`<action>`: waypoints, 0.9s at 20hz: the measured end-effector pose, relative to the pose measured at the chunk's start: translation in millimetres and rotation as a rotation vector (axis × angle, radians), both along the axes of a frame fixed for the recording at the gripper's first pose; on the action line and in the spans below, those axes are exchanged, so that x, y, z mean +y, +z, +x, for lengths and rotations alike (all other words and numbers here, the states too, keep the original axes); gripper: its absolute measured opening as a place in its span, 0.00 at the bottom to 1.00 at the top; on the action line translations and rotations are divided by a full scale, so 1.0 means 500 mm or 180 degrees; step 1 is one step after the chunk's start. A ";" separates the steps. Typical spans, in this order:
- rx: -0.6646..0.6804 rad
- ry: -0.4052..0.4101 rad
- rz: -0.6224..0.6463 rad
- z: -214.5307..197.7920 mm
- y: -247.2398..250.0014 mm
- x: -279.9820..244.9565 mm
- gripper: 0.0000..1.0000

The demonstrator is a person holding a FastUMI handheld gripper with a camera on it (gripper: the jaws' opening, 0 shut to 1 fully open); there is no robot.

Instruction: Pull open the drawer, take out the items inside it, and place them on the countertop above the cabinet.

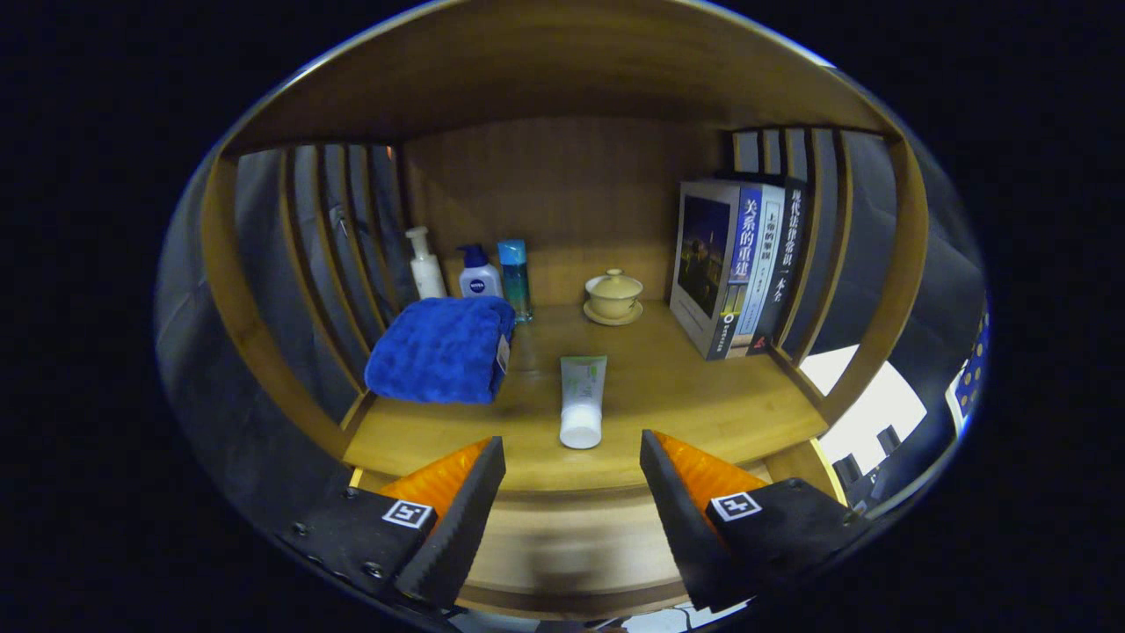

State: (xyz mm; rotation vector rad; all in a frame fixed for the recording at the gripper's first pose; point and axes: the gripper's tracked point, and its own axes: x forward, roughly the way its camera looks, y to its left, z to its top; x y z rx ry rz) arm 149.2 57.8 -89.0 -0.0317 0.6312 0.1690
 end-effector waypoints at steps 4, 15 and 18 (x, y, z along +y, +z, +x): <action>-0.0209 0.0027 0.0117 -0.078 0.016 0.004 0.99; -0.0807 -0.0024 0.0309 -0.236 0.023 -0.067 0.99; -0.0942 -0.0048 0.0205 -0.271 -0.043 -0.092 0.99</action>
